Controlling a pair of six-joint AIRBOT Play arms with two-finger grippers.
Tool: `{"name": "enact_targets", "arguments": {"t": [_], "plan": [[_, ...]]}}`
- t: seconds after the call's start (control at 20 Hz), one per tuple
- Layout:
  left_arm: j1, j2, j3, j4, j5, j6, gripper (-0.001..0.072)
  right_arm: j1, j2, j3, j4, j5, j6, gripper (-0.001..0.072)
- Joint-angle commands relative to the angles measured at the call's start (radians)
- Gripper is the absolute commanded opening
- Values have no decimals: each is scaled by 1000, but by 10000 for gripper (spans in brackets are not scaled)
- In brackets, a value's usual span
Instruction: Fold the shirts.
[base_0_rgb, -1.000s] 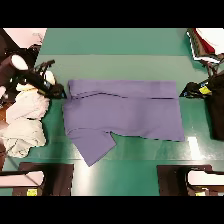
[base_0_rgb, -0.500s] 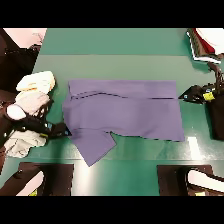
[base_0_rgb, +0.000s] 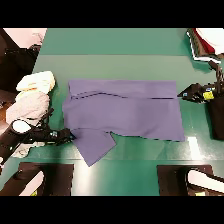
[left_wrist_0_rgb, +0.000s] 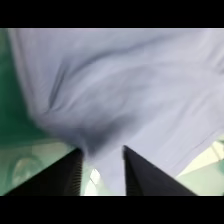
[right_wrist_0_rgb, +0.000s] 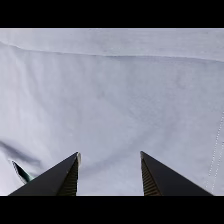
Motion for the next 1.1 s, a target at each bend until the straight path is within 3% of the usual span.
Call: {"name": "enact_targets", "arguments": {"t": [0.0, 0.3, 0.35, 0.4, 0.65, 0.85, 1.05], "plan": [[-1, 1, -8, -81, 58, 62, 287, 1, 1, -1, 3, 4, 0, 430], [0, 1, -9, -40, -16, 62, 286, 0, 0, -1, 0, 21, 0, 428], [0, 1, -12, -37, -15, 60, 227, 0, 0, -1, -1, 21, 0, 428], [0, 1, -19, -38, -15, 68, 35, 0, 1, -1, -5, 21, 0, 427], [0, 1, -2, -51, -6, 83, 26, -75, 29, -74, -18, 123, -5, 427], [0, 1, 48, -54, -3, 111, 27, -208, 158, -356, -322, 111, 19, 428], [0, 1, 60, -90, 13, 111, 28, -335, 192, -534, -337, 71, 21, 428]]}}
